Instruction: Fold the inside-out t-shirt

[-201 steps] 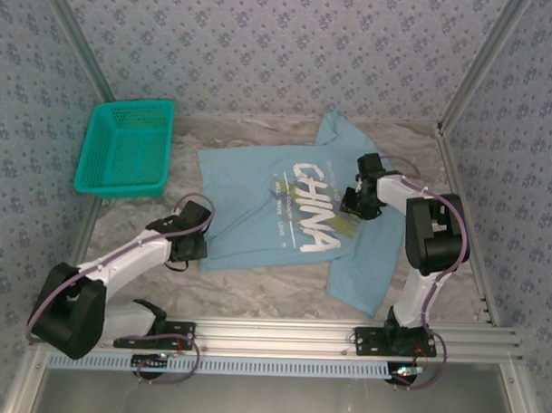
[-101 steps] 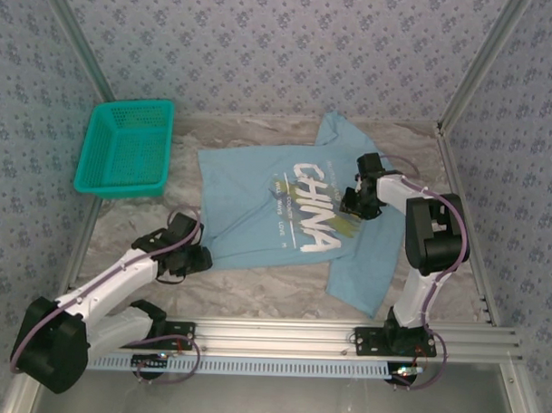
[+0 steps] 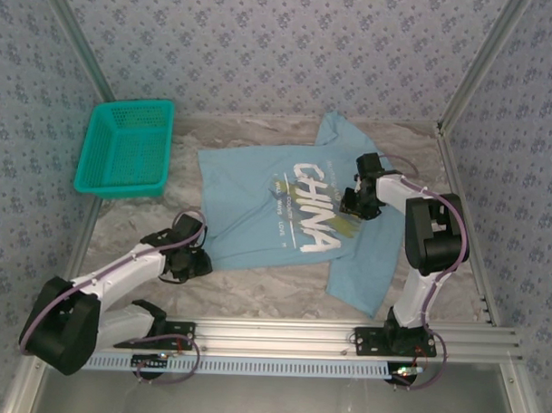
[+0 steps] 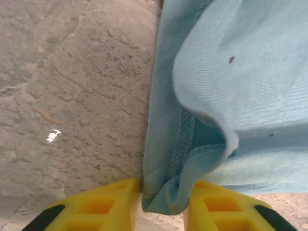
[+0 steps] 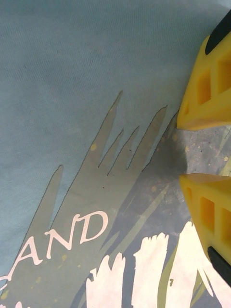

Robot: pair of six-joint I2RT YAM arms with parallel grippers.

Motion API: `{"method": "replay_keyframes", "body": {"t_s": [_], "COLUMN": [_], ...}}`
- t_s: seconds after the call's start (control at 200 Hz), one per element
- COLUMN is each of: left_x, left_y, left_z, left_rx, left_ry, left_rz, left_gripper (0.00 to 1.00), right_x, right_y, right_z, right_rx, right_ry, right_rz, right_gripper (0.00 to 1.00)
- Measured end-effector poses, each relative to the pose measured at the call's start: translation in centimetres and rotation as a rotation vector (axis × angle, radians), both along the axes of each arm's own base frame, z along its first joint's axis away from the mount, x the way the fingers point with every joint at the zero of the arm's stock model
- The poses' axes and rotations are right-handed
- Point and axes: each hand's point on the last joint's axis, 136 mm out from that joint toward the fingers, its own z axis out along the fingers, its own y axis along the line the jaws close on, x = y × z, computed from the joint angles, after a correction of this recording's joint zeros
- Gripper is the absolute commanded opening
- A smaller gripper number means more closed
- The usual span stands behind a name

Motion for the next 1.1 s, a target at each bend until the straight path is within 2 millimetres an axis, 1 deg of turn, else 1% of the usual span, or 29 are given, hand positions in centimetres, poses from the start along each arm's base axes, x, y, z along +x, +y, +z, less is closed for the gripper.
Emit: {"method": "replay_keyframes", "body": {"t_s": [0.225,0.28,0.48,0.55,0.62,0.665,0.754,0.854,0.924,0.979,1.034,1.099], "left_x": [0.0,0.1,1.3,1.5,1.8,2.0,2.8,4.1,5.1,5.7,6.0,6.2], "left_y": [0.4,0.4,-0.1,-0.2,-0.2,-0.1,0.1,-0.1,-0.5,-0.8,-0.9,-0.8], "left_z": [0.0,0.0,0.7,1.3,1.8,2.3,3.3,4.9,5.9,6.3,6.5,6.4], "left_rx": [0.007,0.004,-0.026,-0.038,-0.05,-0.06,-0.084,-0.115,-0.132,-0.139,-0.141,-0.139], "left_ry": [0.001,-0.006,-0.076,-0.102,-0.127,-0.144,-0.175,-0.211,-0.237,-0.25,-0.253,-0.248], "left_rz": [0.001,0.0,-0.007,-0.006,-0.002,0.008,0.032,0.049,0.051,0.046,0.044,0.044], "left_gripper": [0.1,0.08,0.01,0.0,0.0,0.0,0.0,0.0,0.0,0.0,0.0,0.0], "right_x": [-0.1,-0.1,-0.2,-0.3,-0.3,-0.4,-1.0,-2.5,-4.4,-6.5,-8.2,-10.0], "right_y": [0.0,0.0,0.0,0.0,0.2,0.3,0.4,1.1,1.5,1.6,1.4,0.8], "right_z": [0.0,0.0,0.1,0.0,0.1,0.4,1.3,3.4,4.9,5.7,5.7,4.8], "right_rx": [-0.001,-0.002,-0.004,-0.005,-0.007,-0.012,-0.041,-0.083,-0.116,-0.127,-0.128,-0.133], "right_ry": [0.004,0.003,0.009,0.011,0.009,0.006,0.0,-0.028,-0.051,-0.057,-0.048,-0.006], "right_rz": [0.002,0.005,0.009,0.013,0.025,0.029,0.054,0.089,0.113,0.122,0.121,0.111], "right_gripper": [0.32,0.32,0.33,0.37,0.44,0.49,0.54,0.59,0.66,0.7,0.7,0.7]}}
